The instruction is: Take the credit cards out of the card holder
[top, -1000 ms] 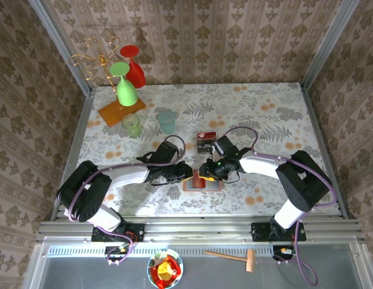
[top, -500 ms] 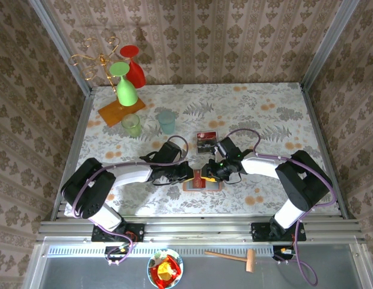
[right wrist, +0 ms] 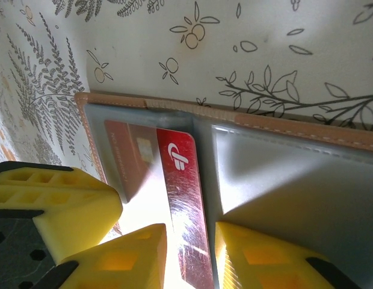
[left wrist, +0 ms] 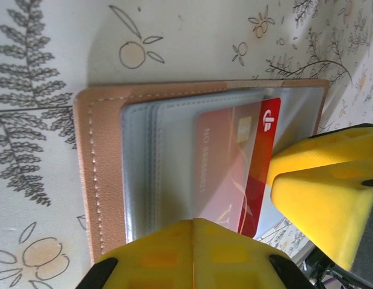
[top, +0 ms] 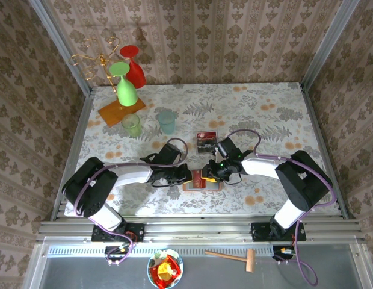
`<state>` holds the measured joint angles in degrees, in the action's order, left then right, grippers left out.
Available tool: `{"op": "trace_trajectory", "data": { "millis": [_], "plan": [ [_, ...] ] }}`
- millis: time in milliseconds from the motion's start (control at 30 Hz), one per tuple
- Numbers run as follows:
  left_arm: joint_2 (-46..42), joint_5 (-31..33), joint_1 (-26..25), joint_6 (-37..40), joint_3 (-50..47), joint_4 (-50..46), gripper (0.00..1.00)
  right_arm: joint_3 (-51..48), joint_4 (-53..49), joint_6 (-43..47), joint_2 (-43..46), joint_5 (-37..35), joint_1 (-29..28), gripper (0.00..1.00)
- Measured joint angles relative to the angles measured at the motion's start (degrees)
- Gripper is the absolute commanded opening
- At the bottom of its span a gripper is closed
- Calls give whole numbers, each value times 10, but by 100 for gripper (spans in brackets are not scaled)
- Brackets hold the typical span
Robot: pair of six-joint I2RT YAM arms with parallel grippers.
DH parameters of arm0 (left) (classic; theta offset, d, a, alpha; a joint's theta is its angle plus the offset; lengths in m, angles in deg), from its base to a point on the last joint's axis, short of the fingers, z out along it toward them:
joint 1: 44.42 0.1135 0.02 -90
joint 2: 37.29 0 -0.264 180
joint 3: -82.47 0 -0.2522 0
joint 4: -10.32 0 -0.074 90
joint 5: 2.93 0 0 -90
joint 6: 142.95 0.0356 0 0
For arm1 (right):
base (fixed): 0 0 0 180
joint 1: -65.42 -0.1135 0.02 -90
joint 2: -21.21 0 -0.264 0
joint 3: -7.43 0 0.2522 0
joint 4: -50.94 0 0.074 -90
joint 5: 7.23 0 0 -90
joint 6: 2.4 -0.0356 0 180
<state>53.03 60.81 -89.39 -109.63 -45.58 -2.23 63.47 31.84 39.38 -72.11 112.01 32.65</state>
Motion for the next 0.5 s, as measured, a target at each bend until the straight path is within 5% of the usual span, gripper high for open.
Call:
{"op": "trace_trajectory", "data": {
  "millis": [500],
  "plan": [
    [0, -1, 0, 0, -7, 9, 6, -34, 64, -33, 0, 31, 3, 21]
  ]
}}
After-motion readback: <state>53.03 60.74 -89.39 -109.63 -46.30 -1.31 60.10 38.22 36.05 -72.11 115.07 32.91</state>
